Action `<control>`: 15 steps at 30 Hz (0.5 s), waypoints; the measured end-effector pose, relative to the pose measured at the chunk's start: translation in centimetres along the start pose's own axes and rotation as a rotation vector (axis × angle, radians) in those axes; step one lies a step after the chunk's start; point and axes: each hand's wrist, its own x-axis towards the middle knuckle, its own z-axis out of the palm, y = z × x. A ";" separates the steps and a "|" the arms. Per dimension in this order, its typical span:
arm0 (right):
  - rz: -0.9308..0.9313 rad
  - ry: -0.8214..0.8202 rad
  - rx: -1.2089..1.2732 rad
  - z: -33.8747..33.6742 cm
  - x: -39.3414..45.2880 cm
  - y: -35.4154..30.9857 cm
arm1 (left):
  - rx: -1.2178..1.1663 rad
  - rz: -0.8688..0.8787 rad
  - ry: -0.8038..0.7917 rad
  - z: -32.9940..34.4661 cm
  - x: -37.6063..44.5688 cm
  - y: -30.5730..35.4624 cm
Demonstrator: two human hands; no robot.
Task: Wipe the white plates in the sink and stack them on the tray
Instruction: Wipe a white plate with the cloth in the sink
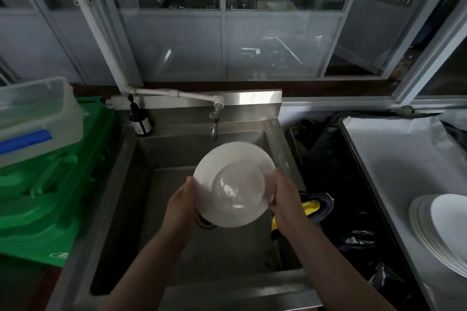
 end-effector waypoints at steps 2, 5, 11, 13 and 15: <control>-0.006 0.050 0.033 0.3 0.1 0.8 | -0.057 -0.017 0.014 0.1 -0.1 -0.2; -0.011 0.050 0.128 0.2 0.2 2.2 | -0.146 -0.053 0.022 0.3 -0.4 -0.1; -0.001 0.024 0.199 0.1 -1.1 2.4 | -0.299 -0.081 -0.115 -0.5 -0.7 -0.4; -0.042 0.007 0.164 0.1 -1.6 2.5 | -0.276 -0.064 -0.164 -0.7 -0.7 -0.6; -0.094 -0.012 0.165 0.1 -1.8 2.7 | -0.262 -0.060 -0.253 -0.5 -1.1 -0.1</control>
